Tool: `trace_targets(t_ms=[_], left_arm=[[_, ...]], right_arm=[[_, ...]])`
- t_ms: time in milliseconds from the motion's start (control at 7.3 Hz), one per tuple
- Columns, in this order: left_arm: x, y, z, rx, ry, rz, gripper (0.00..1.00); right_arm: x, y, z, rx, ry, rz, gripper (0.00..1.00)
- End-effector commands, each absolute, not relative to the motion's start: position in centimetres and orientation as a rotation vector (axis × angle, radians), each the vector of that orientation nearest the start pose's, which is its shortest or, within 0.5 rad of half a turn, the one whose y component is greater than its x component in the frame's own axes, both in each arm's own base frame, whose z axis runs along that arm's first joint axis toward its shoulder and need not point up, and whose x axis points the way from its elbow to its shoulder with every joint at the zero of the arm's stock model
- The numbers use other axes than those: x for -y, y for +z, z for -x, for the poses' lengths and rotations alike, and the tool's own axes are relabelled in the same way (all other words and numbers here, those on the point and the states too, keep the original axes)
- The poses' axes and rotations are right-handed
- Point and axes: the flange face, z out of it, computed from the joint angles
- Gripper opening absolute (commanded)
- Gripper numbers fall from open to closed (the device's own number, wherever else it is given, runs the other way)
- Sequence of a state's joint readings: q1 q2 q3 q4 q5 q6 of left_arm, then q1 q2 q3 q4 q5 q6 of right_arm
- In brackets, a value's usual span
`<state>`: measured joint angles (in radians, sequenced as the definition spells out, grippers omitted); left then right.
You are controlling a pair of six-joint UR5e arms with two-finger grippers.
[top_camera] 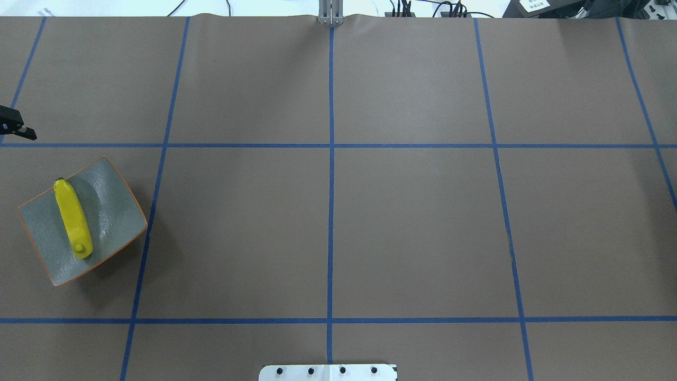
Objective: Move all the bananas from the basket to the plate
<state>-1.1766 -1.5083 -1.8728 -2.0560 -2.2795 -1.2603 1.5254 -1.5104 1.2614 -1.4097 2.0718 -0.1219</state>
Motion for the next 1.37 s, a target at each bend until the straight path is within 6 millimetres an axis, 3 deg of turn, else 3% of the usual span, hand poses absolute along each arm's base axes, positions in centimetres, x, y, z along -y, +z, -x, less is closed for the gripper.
trace_targets(t_ms=[0, 274, 411, 685, 959, 1232], left_arm=[[47.2, 48.1, -12.2, -0.983, -0.537, 0.024, 1.0], [47.3, 48.0, -12.3, -0.984, -0.536, 0.022, 1.0], [47.3, 48.2, -12.3, -0.982, -0.537, 0.025, 1.0], [47.3, 48.2, -12.3, -0.982, -0.537, 0.025, 1.0], [47.4, 48.2, -12.2, -0.982, -0.539, 0.024, 1.0], [47.4, 48.1, -12.3, -0.983, -0.537, 0.024, 1.0]], right_arm=[[49.8, 78.5, -6.4, 0.502, -0.143, 0.077, 0.82], [49.6, 79.3, -6.3, 0.505, -0.181, 0.084, 0.82], [49.6, 79.3, -6.4, 0.505, -0.178, 0.085, 0.76], [50.1, 78.9, -6.3, 0.504, -0.174, 0.079, 0.45], [50.2, 78.8, -6.3, 0.505, -0.169, 0.079, 0.0], [51.0, 78.0, -6.3, 0.504, -0.163, 0.069, 0.0]])
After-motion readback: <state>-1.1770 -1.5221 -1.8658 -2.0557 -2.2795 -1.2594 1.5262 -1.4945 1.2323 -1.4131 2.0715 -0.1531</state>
